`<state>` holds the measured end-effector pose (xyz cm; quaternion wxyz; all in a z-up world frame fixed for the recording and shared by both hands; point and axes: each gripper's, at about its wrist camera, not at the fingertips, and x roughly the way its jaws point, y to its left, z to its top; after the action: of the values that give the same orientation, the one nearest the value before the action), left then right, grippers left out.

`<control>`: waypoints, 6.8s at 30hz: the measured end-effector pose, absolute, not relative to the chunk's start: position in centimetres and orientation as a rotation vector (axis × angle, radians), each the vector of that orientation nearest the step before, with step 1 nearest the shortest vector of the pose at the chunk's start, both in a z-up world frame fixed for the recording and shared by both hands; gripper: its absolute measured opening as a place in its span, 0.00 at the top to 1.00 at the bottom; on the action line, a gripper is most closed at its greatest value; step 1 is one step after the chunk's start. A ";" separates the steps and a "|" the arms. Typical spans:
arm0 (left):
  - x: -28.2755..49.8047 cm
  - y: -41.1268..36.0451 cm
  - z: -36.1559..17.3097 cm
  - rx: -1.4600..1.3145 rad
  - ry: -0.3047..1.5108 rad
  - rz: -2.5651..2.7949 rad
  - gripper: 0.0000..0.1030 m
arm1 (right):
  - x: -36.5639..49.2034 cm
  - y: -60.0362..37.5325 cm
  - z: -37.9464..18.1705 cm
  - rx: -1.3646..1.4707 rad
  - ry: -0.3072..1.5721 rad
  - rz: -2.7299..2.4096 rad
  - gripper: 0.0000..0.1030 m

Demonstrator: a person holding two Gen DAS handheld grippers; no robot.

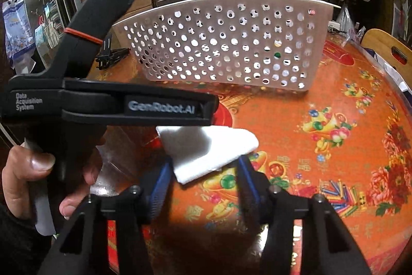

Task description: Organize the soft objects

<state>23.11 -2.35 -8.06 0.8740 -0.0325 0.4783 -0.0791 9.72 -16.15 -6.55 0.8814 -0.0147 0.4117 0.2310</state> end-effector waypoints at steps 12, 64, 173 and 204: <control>23.3 -3.9 -8.5 -0.031 0.983 -0.171 0.63 | 9.8 -16.6 -6.7 -0.050 0.852 0.466 0.72; 15.7 2.4 4.9 -0.061 0.699 -0.100 0.64 | 11.6 -21.7 5.4 -0.023 0.657 0.475 0.82; 1.3 2.6 10.7 -0.025 0.617 -0.010 0.00 | 2.5 -23.3 10.7 -0.043 0.589 0.298 0.00; 3.2 1.5 9.2 -0.032 0.658 -0.036 0.00 | 3.8 -24.1 9.2 -0.023 0.648 0.308 0.00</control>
<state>3.18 1.53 9.23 0.9461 -0.0159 0.3229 -0.0174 3.79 -24.05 9.16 0.9363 -0.0111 0.3170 0.1508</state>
